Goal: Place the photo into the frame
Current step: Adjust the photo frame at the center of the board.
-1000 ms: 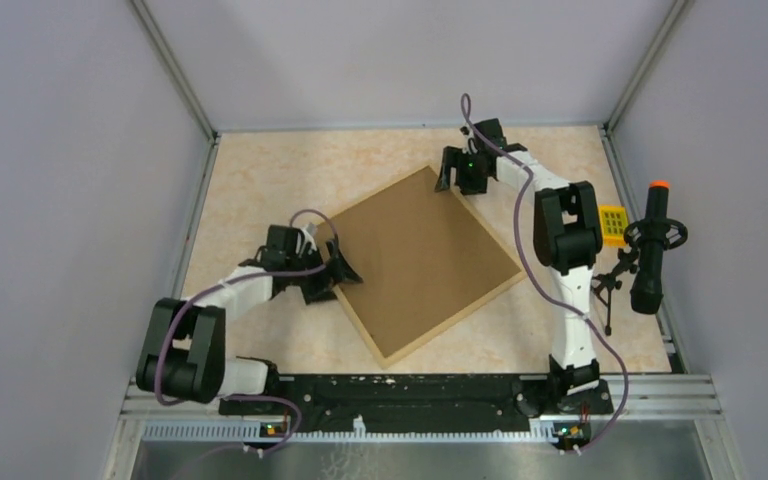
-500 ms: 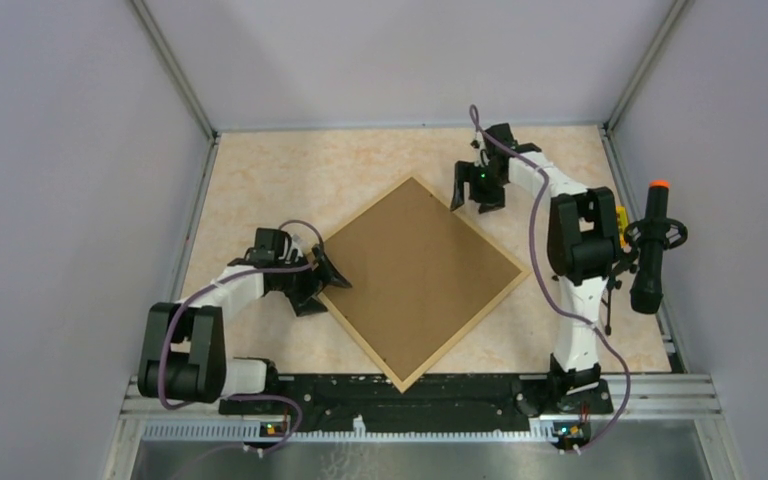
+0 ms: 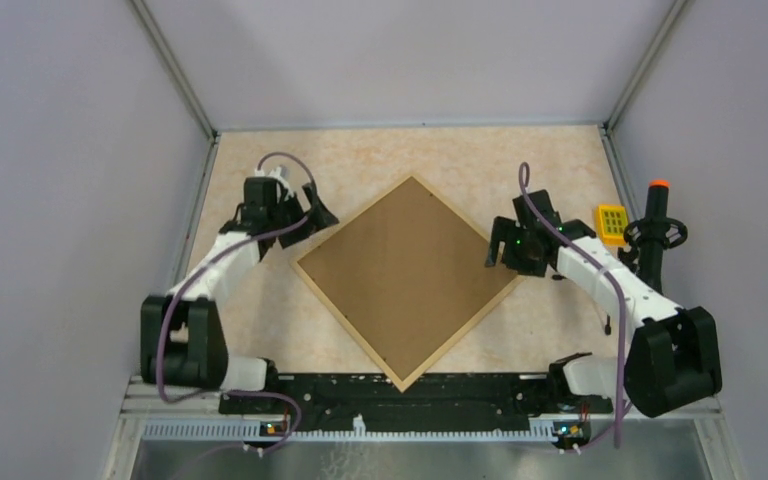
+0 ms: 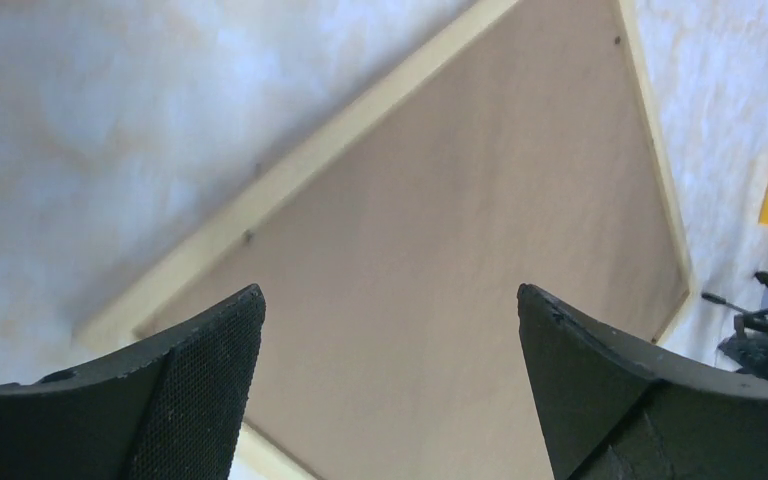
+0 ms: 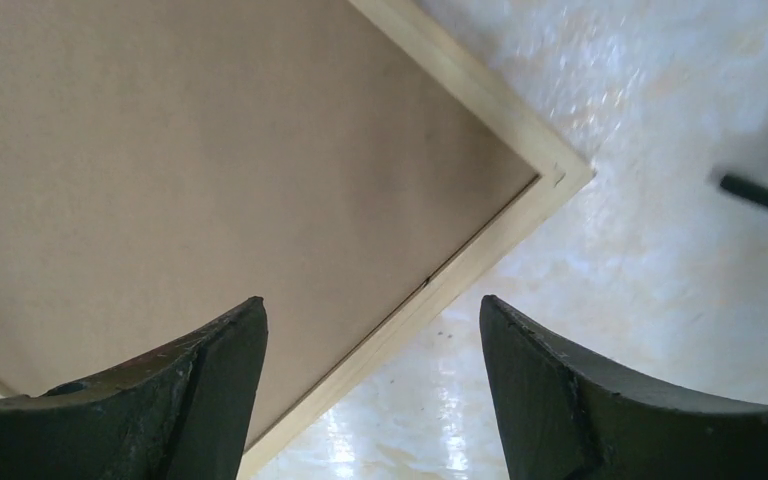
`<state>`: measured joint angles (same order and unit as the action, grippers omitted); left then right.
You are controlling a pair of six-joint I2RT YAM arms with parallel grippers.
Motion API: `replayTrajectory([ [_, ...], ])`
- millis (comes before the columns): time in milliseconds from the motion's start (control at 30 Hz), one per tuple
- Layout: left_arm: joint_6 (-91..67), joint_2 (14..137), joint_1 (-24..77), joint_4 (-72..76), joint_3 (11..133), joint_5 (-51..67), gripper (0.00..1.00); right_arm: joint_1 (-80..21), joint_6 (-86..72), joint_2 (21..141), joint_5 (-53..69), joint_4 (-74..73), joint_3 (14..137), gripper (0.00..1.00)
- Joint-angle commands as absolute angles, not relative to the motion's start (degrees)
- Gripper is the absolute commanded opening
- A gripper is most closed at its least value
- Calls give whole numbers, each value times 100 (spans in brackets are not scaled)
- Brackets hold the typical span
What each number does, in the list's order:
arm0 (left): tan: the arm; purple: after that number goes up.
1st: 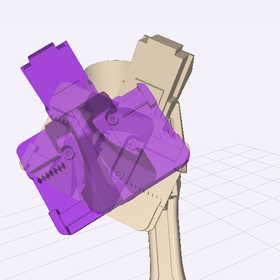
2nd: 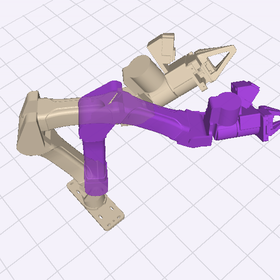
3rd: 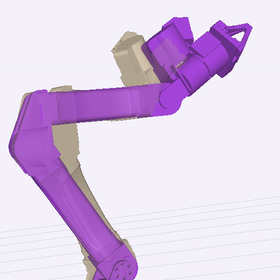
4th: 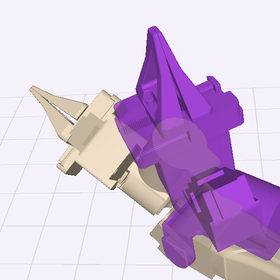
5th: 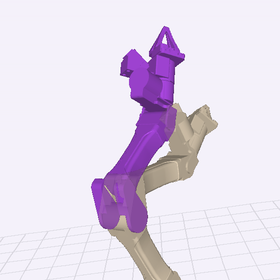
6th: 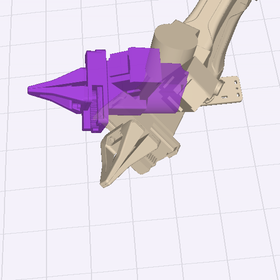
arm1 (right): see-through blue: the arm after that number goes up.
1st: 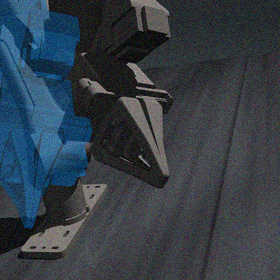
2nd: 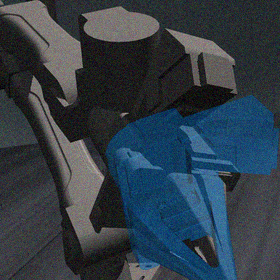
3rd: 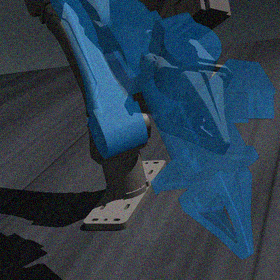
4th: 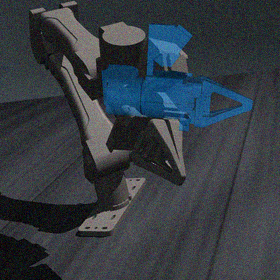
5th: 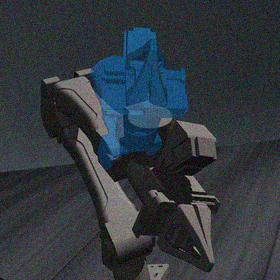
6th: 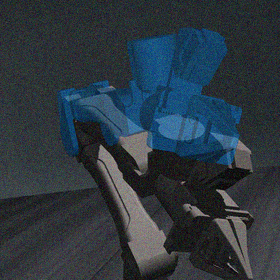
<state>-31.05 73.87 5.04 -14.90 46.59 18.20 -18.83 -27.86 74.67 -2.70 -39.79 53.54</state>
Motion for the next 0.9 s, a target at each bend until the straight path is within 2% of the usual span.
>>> replayTrajectory([
  [0, -2703, 9372, 458, -1230, 6193, 2364, 99, -1859, -3779, 7129, 350, -3228, 4499, 76],
  [133, -1927, 11314, 578, -2661, 7945, 3048, 99, -1807, -3753, 7092, 604, -2795, 4037, 73],
  [200, -1901, 11678, 548, -2832, 8052, 3271, 99, -1704, -3577, 7156, 750, -2581, 3907, 72],
  [367, -2116, 10980, 536, -2156, 6791, 3662, 99, -1435, -3302, 7793, 1341, -1726, 3954, 67],
  [500, -2213, 10248, 521, -1971, 5725, 3894, 99, -1424, -3002, 8688, 1865, -1126, 4562, 64],
  [600, -2058, 9756, 417, -2059, 5165, 3751, 99, -1424, -2731, 9225, 2008, -1442, 5243, 63],
  [700, -1711, 9775, 202, -2451, 5153, 3756, 97, -1363, -2416, 9521, 1753, -2098, 5822, 62],
  [767, -1606, 9701, 45, -2471, 5044, 3829, 96, -1131, -2388, 9507, 1942, -2288, 5928, 57],
  [867, -1474, 9513, -133, -2489, 4887, 3744, 96, -660, -2616, 9306, 2465, -2000, 5625, 45],
])
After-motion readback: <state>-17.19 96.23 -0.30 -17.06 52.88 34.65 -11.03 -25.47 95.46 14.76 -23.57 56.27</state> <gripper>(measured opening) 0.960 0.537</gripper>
